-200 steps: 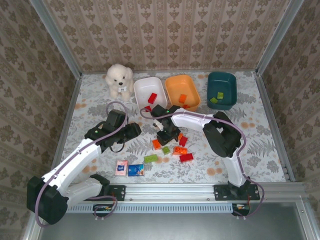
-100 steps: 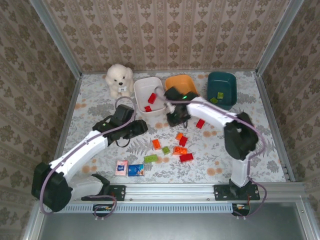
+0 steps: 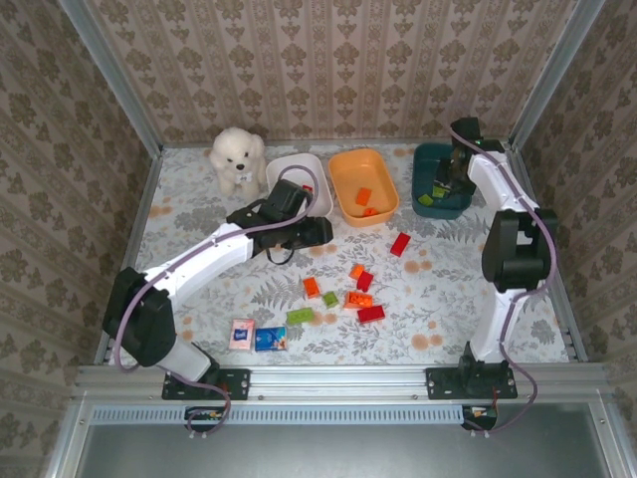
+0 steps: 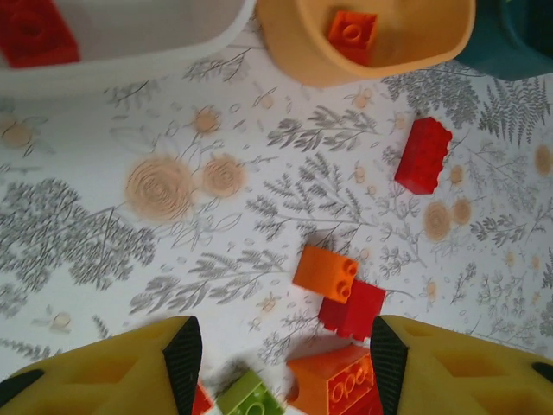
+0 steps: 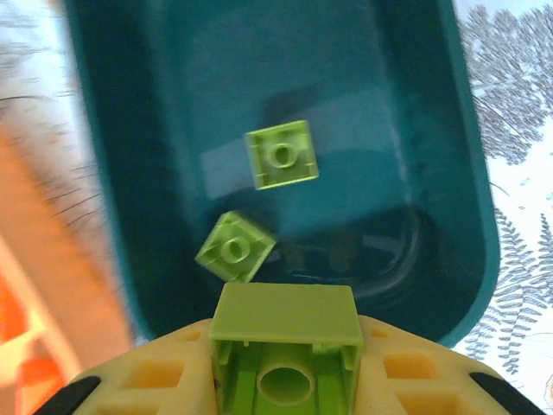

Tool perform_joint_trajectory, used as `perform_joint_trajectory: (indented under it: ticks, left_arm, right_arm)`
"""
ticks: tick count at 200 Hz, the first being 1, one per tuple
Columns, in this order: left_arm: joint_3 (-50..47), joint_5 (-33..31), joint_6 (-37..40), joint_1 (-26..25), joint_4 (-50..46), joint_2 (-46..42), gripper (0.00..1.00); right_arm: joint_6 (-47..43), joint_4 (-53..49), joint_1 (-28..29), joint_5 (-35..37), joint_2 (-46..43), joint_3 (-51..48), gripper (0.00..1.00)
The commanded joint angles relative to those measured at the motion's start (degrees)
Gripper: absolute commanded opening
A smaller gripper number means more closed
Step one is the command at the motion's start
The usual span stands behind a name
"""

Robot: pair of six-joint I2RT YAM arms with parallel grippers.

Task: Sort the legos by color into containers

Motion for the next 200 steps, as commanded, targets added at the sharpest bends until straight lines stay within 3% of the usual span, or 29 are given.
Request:
perform_joint_trajectory:
  ticks: [1, 51, 91, 110, 132, 158, 200]
  left_arm:
    - [2.3, 0.9, 2.1, -0.4, 0.1, 0.8, 0.57]
    - [3.3, 1.2, 2.4, -0.6, -0.7, 1.4, 0.57]
    - [4.3, 1.5, 4.6, -1.4, -2.3, 2.3, 0.57]
    - [5.0, 1.9, 5.6, -2.0, -2.8, 3.0, 0.58]
    - [5.9, 2.5, 6.7, -2.6, -3.4, 3.9, 0.58]
    - [7.3, 3.8, 8.8, -3.6, -4.5, 5.3, 0.59]
    - [11.4, 5.2, 12.8, -7.1, -8.2, 11.2, 0.62]
  right_arm:
    - [2.6, -5.3, 0.0, 3.4, 5.1, 6.5, 0.24]
    - [3.4, -9.7, -0.6, 5.8, 14.5, 14.2, 0.24]
    - [5.2, -10.8, -0.6, 6.4, 15.4, 14.2, 0.26]
    - [5.5, -11.1, -0.7, 5.3, 16.3, 15.0, 0.32]
    - [5.4, -11.7, -0.6, 4.1, 16.4, 16.2, 0.46]
    - [4.1, -10.3, -0.3, 3.0, 12.7, 17.1, 0.58]
    - [2.1, -3.5, 2.4, -1.0, -1.6, 14.0, 0.58]
